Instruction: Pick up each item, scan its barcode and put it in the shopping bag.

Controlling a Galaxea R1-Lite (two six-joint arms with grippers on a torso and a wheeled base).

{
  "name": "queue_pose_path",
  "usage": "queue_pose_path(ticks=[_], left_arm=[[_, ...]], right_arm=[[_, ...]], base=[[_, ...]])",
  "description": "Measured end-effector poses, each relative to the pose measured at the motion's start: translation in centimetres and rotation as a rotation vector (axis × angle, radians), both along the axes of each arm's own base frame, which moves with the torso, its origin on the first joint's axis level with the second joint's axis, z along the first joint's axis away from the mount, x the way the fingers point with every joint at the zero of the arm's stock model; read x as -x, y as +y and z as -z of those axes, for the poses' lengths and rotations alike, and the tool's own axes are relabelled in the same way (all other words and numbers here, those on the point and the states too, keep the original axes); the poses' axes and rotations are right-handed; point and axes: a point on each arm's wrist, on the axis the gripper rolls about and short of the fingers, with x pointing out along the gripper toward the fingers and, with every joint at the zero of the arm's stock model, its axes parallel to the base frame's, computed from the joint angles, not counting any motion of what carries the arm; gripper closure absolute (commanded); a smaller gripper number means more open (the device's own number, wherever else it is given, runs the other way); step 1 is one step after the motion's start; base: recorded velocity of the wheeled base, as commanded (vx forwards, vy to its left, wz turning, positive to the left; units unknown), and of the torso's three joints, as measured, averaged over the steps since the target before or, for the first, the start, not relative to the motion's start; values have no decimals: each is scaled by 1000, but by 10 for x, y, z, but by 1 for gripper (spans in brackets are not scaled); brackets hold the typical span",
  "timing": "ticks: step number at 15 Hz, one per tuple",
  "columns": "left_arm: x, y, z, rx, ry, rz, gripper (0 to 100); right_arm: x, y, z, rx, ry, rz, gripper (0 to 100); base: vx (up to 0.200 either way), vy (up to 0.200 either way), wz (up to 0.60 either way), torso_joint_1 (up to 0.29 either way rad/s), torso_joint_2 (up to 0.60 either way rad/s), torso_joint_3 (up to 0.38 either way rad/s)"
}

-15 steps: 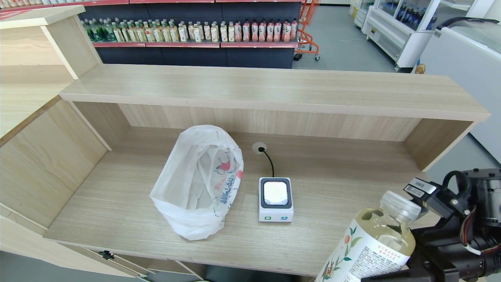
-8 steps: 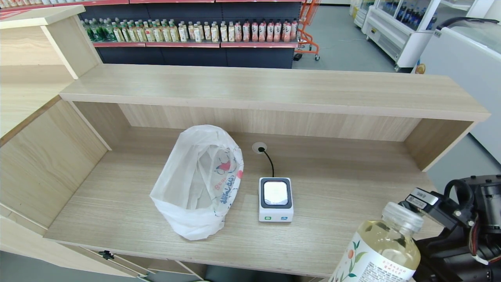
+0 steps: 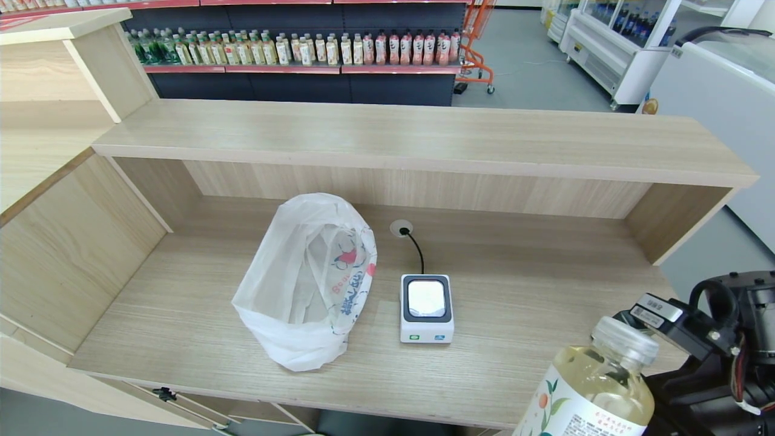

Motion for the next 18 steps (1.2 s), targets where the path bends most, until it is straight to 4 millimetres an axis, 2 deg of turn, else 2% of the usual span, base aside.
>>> queue_pose_path(ticks=[11, 13, 15, 18], left_arm=[[0, 0, 0, 0, 0, 0, 0], [0, 0, 0, 0, 0, 0, 0], [0, 0, 0, 0, 0, 0, 0], [0, 0, 0, 0, 0, 0, 0]], right_arm=[[0, 0, -2, 3, -39, 8, 100], [-2, -2, -10, 68, -174, 111, 100], [-6, -4, -22, 146, -378, 249, 100], [-14, -6, -46, 142, -693, 378, 100]], base=[[0, 0, 0, 0, 0, 0], [0, 0, 0, 0, 0, 0], [0, 0, 0, 0, 0, 0], [0, 0, 0, 0, 0, 0]])
